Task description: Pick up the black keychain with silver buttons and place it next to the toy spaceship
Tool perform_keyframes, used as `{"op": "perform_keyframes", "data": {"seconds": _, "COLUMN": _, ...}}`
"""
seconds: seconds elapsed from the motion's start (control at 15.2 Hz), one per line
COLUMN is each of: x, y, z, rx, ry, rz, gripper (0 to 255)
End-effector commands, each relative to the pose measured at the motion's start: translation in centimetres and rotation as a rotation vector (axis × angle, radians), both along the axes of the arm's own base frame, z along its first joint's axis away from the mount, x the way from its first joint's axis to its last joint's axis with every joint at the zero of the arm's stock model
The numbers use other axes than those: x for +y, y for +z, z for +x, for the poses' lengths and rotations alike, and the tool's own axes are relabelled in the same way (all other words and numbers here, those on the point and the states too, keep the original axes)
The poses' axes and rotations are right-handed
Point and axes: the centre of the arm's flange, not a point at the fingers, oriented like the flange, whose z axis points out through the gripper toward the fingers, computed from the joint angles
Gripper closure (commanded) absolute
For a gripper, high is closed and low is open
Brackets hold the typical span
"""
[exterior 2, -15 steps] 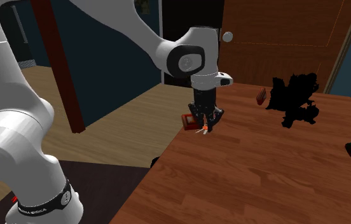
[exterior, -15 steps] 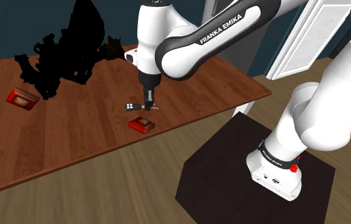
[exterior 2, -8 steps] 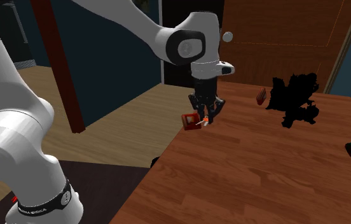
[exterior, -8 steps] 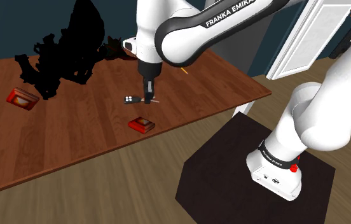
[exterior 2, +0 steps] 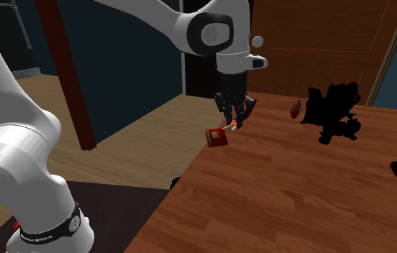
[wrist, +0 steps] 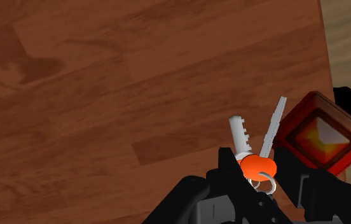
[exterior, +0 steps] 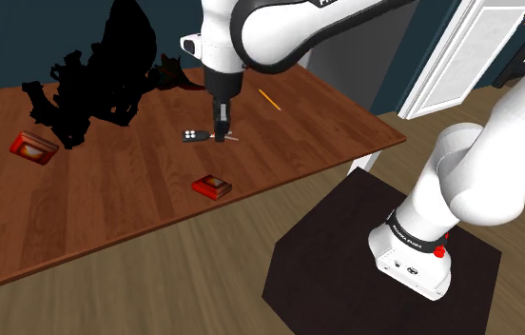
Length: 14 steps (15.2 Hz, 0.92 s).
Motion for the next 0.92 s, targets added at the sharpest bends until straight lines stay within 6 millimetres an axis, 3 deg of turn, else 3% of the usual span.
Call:
{"op": "perform_keyframes", "data": {"seconds": 0.0, "x": 0.0, "y": 1.1, "z": 0.0, "rx": 0.000, "ry": 0.000, "rz": 0.000, "gripper": 255}}
{"op": "perform_keyframes", "data": {"seconds": 0.73, "x": 0.0, "y": 6.7, "z": 0.0, "rx": 0.000, "ry": 0.000, "rz": 0.000, "gripper": 255}}
{"op": "perform_keyframes", "data": {"seconds": 0.86, "x": -1.1, "y": 6.7, "z": 2.4, "rx": 0.000, "ry": 0.000, "rz": 0.000, "gripper": 255}}
